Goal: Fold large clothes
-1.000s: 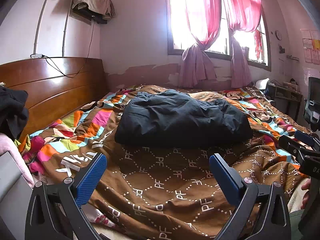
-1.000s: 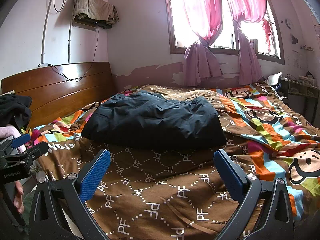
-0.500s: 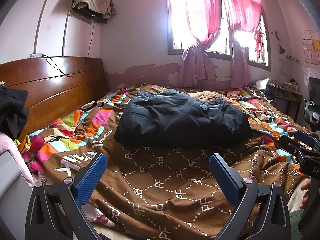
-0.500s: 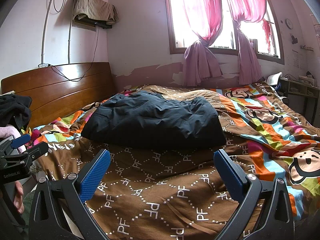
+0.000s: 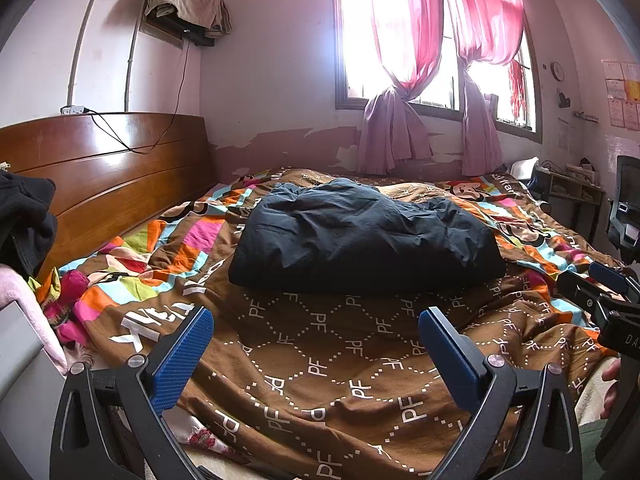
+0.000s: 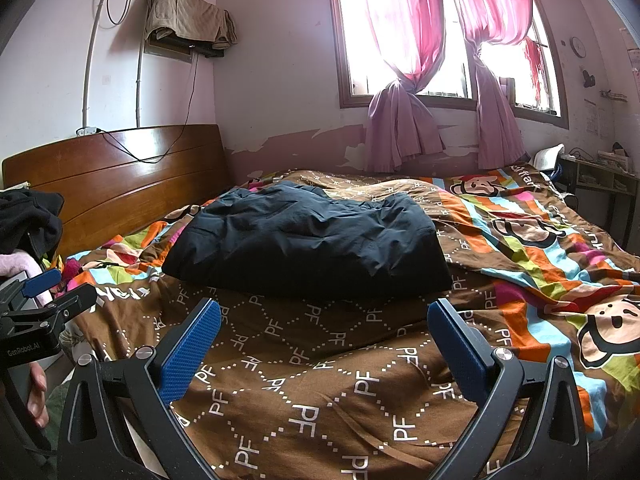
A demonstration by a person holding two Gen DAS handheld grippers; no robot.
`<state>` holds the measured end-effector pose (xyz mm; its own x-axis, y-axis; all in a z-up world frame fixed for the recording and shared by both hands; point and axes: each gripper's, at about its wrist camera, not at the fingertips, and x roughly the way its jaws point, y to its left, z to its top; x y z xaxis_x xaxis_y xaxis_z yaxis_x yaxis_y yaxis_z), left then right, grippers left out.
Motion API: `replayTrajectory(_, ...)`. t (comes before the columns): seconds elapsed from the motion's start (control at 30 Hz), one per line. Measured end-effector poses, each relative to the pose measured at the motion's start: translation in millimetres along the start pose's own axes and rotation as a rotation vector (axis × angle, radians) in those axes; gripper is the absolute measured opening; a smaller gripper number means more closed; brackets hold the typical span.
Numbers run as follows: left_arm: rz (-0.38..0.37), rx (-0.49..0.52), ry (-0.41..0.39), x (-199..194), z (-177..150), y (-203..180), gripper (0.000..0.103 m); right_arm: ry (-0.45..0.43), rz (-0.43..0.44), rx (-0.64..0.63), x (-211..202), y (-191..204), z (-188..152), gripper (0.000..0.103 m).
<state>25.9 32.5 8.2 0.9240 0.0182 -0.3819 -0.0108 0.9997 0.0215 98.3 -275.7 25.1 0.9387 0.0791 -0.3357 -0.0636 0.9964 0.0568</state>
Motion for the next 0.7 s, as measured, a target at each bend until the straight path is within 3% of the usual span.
replayTrajectory(0.7, 0.0, -0.003, 0.001, 0.2, 0.9, -0.2, 0.103, 0.0, -0.001, 0.0, -0.1, 0.0, 0.0, 0.102)
